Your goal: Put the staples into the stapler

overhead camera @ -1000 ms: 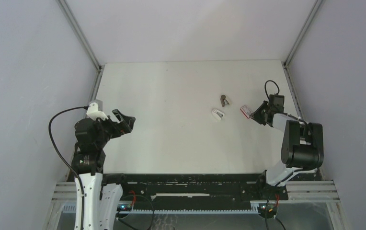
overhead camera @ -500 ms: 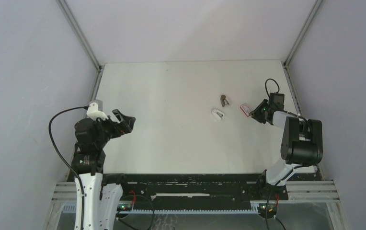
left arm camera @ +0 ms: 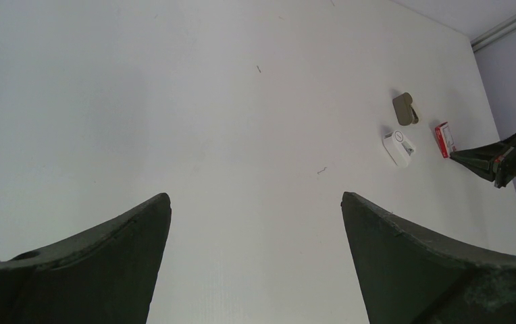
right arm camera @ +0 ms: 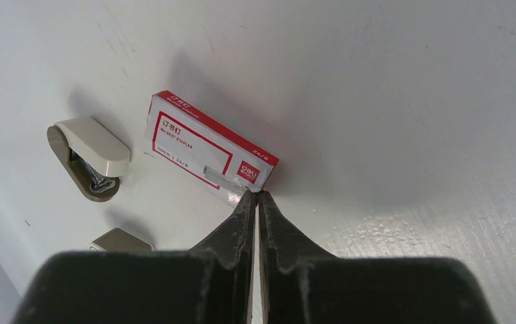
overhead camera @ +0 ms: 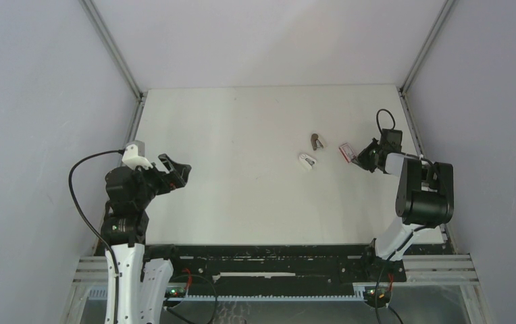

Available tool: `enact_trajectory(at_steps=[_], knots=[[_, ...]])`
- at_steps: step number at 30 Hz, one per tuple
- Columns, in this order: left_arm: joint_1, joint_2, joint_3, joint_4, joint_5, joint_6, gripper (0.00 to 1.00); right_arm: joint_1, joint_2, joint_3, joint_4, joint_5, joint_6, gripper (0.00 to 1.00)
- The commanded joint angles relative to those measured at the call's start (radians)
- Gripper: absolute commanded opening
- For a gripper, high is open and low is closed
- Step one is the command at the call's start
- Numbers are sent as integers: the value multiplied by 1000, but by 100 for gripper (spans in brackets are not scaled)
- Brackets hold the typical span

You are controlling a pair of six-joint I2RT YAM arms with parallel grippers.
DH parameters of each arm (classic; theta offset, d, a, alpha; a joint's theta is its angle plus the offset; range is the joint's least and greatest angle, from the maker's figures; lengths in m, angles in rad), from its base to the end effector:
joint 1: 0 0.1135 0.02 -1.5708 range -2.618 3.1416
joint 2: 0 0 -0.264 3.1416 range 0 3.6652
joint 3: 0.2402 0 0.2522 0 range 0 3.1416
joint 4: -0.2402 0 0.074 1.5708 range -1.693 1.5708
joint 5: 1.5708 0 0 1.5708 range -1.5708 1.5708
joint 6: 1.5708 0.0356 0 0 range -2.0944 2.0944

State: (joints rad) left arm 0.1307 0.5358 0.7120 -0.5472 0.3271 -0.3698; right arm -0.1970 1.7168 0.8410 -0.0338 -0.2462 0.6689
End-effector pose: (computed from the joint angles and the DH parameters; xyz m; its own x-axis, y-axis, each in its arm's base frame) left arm 0.1245 0.0048 0.3112 -0.3979 -0.3975 -0.8269 0.0318 0.8947 -0.4454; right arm 0.3234 -0.0557 0.1393 -0.5805 0.7292 -0.3625 0.5138 0.6733 0.5317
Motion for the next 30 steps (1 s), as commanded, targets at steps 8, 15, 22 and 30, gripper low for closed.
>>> enact_trajectory(at_steps=[8,15,22,30], knots=[[9,-13,-22,41,24,26,100,-9,-91,-80,-20,-31,-19,0],[9,-11,-23,43,21,26,100,-7,-289,-262,-74,-115,-45,0],[10,-17,-25,47,34,26,100,-7,-572,-328,-184,-5,-122,7],[10,-24,-28,48,33,28,100,87,-583,-142,-277,286,-182,65]])
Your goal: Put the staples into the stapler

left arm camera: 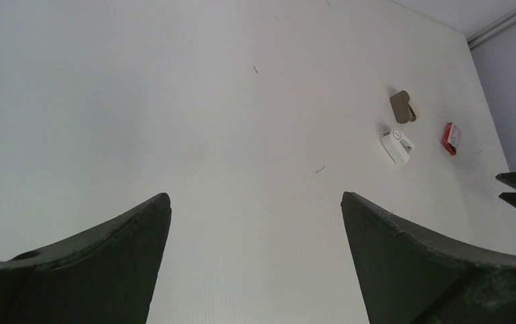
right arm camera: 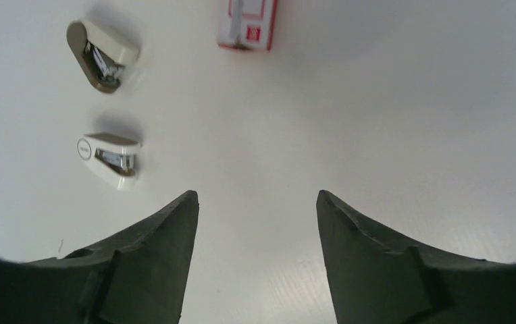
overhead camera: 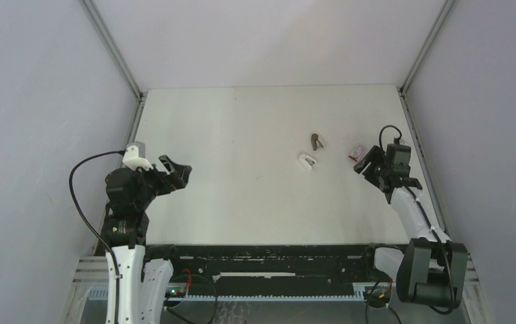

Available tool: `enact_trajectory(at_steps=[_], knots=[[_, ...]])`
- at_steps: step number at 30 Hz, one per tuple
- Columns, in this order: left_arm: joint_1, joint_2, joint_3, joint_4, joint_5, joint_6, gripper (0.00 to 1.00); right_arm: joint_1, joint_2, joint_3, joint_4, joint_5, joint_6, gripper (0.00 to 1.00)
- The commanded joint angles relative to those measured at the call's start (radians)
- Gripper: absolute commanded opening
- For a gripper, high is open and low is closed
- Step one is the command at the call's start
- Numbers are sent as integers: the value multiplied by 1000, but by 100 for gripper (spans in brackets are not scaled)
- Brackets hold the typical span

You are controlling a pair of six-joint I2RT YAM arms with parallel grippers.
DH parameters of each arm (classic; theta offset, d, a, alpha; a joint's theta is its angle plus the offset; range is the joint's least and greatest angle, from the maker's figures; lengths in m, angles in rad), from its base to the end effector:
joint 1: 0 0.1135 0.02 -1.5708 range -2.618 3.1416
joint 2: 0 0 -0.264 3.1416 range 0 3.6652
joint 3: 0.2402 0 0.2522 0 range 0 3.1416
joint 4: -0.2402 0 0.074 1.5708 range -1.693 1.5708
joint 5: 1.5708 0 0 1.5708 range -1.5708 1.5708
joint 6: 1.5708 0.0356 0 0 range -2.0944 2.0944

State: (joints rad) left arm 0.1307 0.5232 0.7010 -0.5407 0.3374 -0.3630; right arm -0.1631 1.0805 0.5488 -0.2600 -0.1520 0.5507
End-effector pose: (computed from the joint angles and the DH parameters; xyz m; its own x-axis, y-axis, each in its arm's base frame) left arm 0.1229 0.0043 0.3096 -0.3943 -0.3898 -0.8322 0.0469 0.8959 -0.4418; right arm 0.2120 -0.0294 0.1962 -0.5692 0.6179 -0.5424 0.4147 0.7854 0.4595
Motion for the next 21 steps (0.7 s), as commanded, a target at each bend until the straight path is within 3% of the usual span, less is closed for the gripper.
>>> enact_trajectory(at_steps=[1,13,21], knots=[[9,-11,-17,41,24,22,100,65,88,190,-68,217,-72,67],[9,-14,-15,40,21,22,100,133,573,607,-230,359,-190,73],[9,-13,-18,46,28,24,100,137,741,726,-253,341,-174,74]])
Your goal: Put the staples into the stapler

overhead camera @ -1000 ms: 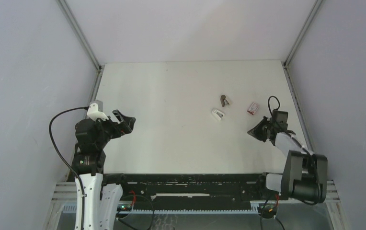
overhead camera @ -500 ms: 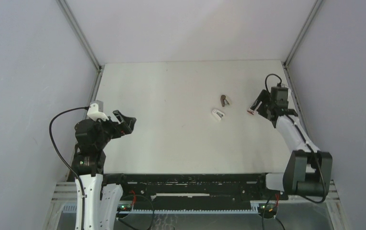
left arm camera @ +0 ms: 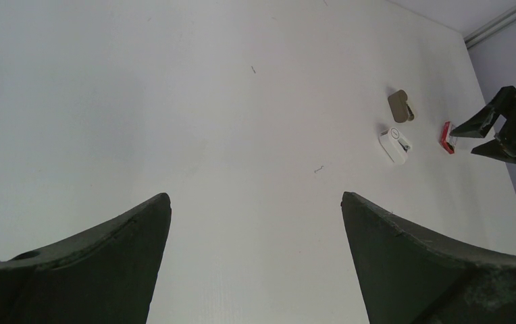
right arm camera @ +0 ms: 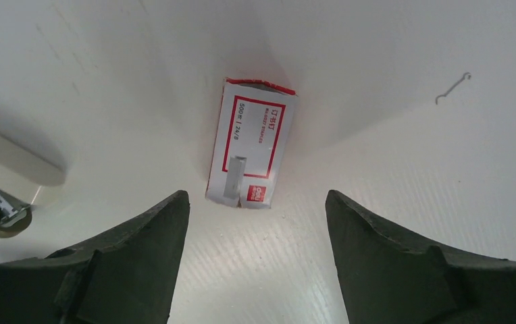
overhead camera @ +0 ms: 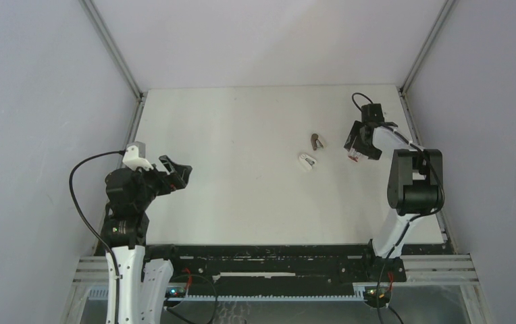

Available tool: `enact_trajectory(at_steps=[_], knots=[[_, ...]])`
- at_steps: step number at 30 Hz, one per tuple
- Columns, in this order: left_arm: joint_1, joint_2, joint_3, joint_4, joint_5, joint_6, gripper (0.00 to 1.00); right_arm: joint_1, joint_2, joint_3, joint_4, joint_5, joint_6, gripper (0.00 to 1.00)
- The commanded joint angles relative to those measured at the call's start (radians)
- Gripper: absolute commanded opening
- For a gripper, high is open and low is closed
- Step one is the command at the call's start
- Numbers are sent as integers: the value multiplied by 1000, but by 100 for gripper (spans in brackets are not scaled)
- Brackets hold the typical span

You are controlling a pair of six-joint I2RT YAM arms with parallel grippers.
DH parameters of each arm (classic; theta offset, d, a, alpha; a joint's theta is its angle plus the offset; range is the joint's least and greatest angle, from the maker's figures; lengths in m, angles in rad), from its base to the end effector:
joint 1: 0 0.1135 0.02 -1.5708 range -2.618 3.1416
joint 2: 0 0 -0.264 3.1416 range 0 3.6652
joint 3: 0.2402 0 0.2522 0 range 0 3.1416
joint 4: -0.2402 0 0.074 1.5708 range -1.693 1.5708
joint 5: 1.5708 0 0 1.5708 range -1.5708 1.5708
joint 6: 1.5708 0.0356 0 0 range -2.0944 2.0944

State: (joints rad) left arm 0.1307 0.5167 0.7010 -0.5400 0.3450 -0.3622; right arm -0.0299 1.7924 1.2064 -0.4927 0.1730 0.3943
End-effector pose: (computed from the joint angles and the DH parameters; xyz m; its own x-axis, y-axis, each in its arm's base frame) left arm 0.1216 0.0038 0.3104 -0.3908 -0.3877 -0.8349 0.0569 0.8951 -0.4423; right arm 0.3665 -0.0171 0.1894 -0.7708 0.4017 -0.4945 0.4407 0.8967 0.0414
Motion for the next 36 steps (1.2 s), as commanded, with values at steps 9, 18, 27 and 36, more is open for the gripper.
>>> enact_trajectory(at_steps=[9,18,27,36], knots=[[10,-4,-19,46,23,23,100,-21,103,94,-9,-53,10,66],[9,-4,-18,46,23,23,100,-35,130,94,-2,-71,3,50],[9,-3,-20,47,23,23,100,-23,99,93,-8,-84,-34,36],[9,-1,-21,48,22,25,100,168,-177,19,-47,-76,-134,37]])
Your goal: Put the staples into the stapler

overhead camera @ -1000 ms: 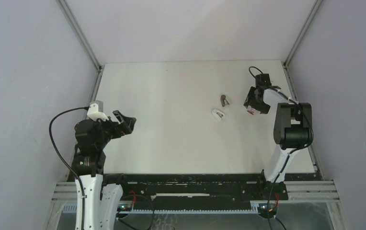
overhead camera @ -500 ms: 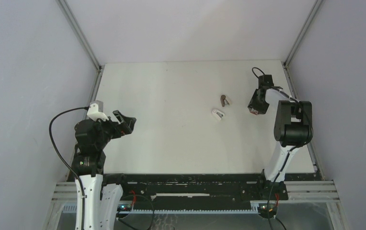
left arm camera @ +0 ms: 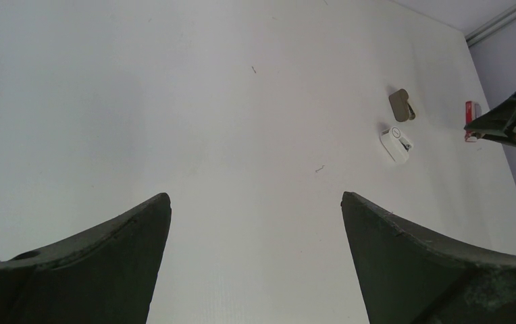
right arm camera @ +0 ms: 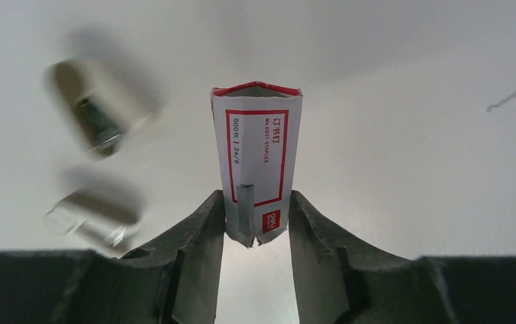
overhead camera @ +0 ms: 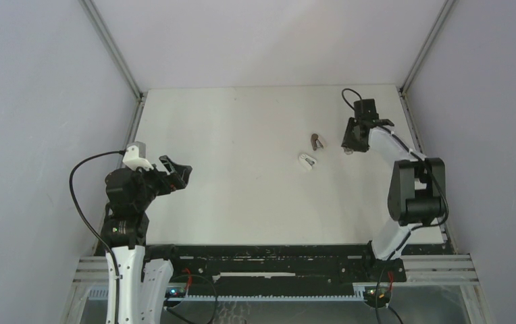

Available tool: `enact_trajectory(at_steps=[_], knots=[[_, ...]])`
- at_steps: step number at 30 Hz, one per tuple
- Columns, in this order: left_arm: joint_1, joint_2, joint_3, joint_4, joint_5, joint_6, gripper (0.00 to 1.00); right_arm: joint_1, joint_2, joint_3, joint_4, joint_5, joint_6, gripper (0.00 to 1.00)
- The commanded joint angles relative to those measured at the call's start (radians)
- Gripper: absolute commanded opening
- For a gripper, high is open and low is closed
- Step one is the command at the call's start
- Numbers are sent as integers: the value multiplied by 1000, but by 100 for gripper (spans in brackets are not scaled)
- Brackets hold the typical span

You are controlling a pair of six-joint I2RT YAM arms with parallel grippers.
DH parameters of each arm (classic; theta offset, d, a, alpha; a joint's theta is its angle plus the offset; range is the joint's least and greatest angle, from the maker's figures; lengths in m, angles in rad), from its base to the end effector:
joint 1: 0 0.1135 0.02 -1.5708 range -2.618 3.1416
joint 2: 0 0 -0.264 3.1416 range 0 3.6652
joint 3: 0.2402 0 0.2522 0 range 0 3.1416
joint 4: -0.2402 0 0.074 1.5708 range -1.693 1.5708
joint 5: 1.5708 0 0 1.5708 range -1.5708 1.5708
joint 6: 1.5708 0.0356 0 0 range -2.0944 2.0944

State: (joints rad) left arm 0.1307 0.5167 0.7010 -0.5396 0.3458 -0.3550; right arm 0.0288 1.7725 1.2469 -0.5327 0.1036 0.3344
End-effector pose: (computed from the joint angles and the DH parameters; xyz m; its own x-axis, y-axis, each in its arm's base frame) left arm 0.1216 0.0038 0.3104 -0.3903 -0.3811 -0.8381 0.0606 0.8977 -0.4364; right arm 0.3685 0.0069 0.2058 -0.8157 0.3031 -0.4928 0.3068 0.9488 0.0758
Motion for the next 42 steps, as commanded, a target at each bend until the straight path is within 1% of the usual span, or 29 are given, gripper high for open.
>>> enact_trajectory(at_steps=[1,5,8,13,18,20,23,24,26,33,36,42], knots=[[9,-1,-22,47,21,17,100,144,-182,-43,-12,-8,-86,38],[10,-1,-23,50,20,17,100,314,-246,-95,-27,-54,-119,38],[10,2,-24,49,19,18,100,450,-258,-127,-23,-76,-145,39],[10,5,-26,50,17,20,99,650,-178,-129,-10,-62,-177,40],[9,7,-28,51,14,21,99,779,-86,-127,4,-32,-189,41],[11,11,-28,51,16,21,99,826,-60,-127,3,-5,-192,45],[10,15,-28,52,18,22,99,877,-38,-129,-4,46,-192,59],[10,13,-28,52,18,22,99,890,-34,-133,-4,63,-188,62],[10,13,-28,51,16,22,99,907,-27,-143,0,86,-178,65],[10,17,-29,52,25,22,99,924,-29,-180,-2,176,-122,66],[10,14,-30,54,31,24,99,896,-30,-187,-15,235,-83,66],[4,11,-38,73,48,26,97,772,-114,-223,6,238,-26,66]])
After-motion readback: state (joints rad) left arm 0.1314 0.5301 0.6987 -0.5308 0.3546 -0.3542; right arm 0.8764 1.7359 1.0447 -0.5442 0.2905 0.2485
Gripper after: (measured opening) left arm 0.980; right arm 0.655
